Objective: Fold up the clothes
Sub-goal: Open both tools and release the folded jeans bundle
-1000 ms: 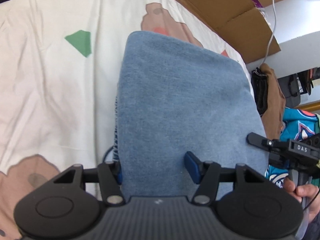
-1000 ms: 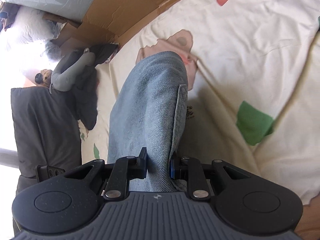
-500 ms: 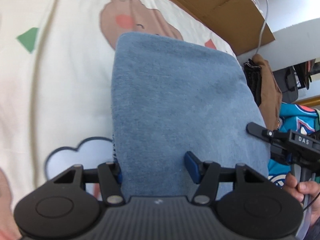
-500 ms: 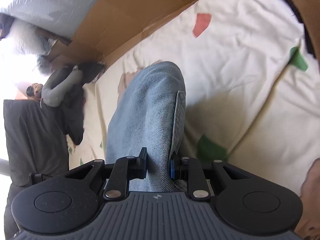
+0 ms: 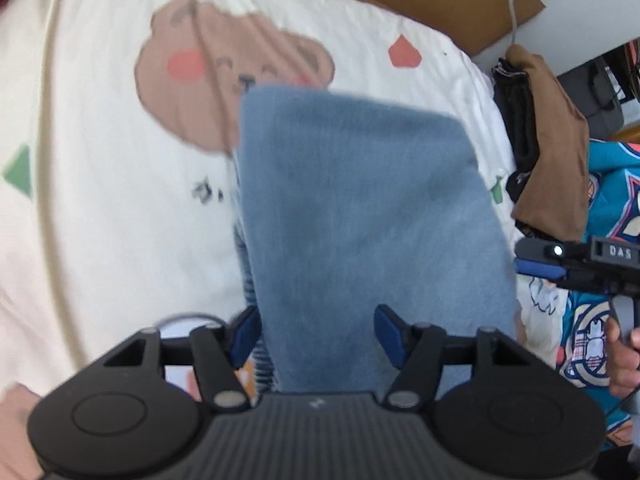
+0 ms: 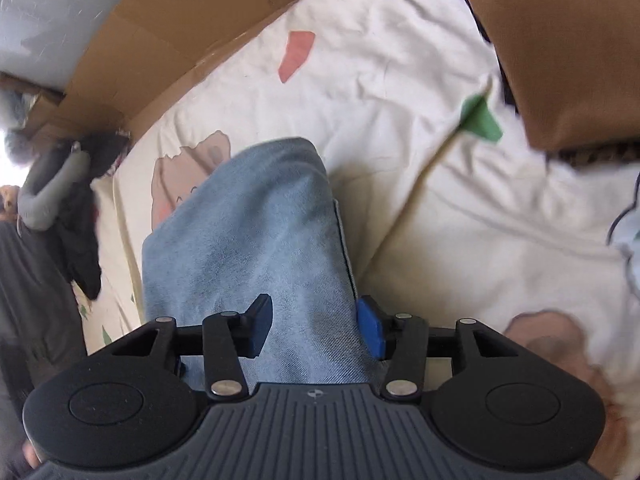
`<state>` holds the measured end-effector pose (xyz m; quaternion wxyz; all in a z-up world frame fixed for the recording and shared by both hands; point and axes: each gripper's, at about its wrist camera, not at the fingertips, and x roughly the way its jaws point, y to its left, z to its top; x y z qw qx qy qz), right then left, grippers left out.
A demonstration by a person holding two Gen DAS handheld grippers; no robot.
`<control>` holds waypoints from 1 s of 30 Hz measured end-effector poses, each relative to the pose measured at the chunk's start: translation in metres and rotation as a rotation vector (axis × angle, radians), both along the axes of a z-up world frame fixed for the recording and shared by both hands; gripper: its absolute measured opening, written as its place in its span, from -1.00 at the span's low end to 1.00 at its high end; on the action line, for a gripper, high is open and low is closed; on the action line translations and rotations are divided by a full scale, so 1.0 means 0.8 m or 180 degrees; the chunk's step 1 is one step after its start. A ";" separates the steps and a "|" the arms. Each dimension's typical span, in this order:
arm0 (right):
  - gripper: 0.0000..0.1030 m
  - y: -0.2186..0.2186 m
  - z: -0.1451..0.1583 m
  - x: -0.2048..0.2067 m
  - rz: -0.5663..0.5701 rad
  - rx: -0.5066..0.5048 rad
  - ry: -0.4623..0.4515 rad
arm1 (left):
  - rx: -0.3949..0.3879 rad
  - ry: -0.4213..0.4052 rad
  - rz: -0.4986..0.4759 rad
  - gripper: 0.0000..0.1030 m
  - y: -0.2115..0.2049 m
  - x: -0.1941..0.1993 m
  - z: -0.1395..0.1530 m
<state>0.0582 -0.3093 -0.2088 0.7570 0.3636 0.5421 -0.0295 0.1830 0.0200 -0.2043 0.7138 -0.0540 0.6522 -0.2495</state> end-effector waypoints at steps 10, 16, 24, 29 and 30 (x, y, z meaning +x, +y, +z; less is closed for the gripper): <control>0.17 0.005 0.129 0.025 0.1071 -0.0420 -0.0114 | 0.0360 -0.0014 -0.0320 0.32 -0.036 0.080 0.149; 0.16 -0.020 0.158 0.009 0.1002 -0.0383 -0.0318 | 0.0469 -0.0248 -0.0369 0.42 -0.068 0.097 0.216; 0.15 -0.043 0.145 0.010 0.1098 -0.0401 -0.0385 | 0.0692 -0.0465 -0.0296 0.25 -0.102 0.071 0.210; 0.15 -0.048 0.144 0.015 0.1157 -0.0413 -0.0497 | 0.0592 -0.0567 -0.0118 0.24 -0.105 0.060 0.181; 0.15 -0.048 0.138 0.017 0.1146 -0.0413 -0.0503 | 0.0583 -0.0578 -0.0092 0.23 -0.105 0.059 0.172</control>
